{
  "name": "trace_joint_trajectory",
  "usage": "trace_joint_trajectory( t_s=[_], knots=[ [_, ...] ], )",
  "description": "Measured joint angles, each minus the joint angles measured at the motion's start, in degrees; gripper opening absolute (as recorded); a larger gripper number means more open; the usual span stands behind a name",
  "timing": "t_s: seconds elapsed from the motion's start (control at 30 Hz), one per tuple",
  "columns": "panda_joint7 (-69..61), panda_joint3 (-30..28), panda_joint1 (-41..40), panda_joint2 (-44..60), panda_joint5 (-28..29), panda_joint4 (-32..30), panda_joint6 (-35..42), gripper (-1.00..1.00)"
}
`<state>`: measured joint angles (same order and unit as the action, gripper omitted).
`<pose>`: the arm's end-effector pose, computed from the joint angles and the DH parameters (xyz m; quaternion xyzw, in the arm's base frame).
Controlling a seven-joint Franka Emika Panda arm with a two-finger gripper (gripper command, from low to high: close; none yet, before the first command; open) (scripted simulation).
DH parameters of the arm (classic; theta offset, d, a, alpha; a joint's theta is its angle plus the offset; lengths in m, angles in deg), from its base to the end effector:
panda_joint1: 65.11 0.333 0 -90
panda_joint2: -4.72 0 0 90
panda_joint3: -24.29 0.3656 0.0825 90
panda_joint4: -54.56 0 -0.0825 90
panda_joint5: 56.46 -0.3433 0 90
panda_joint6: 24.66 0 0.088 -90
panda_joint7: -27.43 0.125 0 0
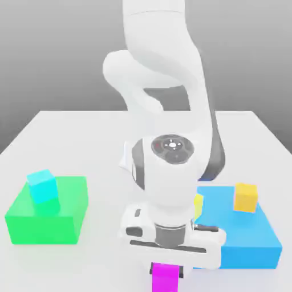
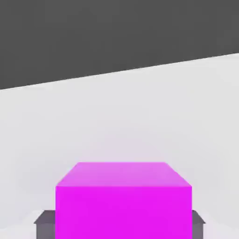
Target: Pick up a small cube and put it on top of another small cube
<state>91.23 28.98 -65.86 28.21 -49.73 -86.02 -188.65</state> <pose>0.4810 0.0400 0.2036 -0.8919 0.4523 -0.0006 0.0005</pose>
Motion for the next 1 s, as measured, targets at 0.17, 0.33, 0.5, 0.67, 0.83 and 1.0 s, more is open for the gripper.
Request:
trace_joint_trajectory(
  t_s=[0.17, 0.33, 0.5, 0.67, 0.83, 1.0],
  knots=[
    [-1.0, 1.2, -0.9, -4.8, -1.3, -1.0, 3.9, -1.0],
    [4.1, -2.2, -4.2, -14.9, -3.3, -3.8, 11.2, -1.0],
    [17.2, -7.7, -15.4, -25.1, -2.6, -7.4, 17.8, -1.0],
    [30.4, -11.0, -22.9, -35.5, -2.2, -11.1, 24.4, -1.0],
    [40.7, -14.2, -30.6, -42.1, -2.2, -14.6, 27.1, -1.0],
    [41.1, -14.9, -31.0, -36.2, -2.9, -17.1, 18.8, 1.0]
  ],
)
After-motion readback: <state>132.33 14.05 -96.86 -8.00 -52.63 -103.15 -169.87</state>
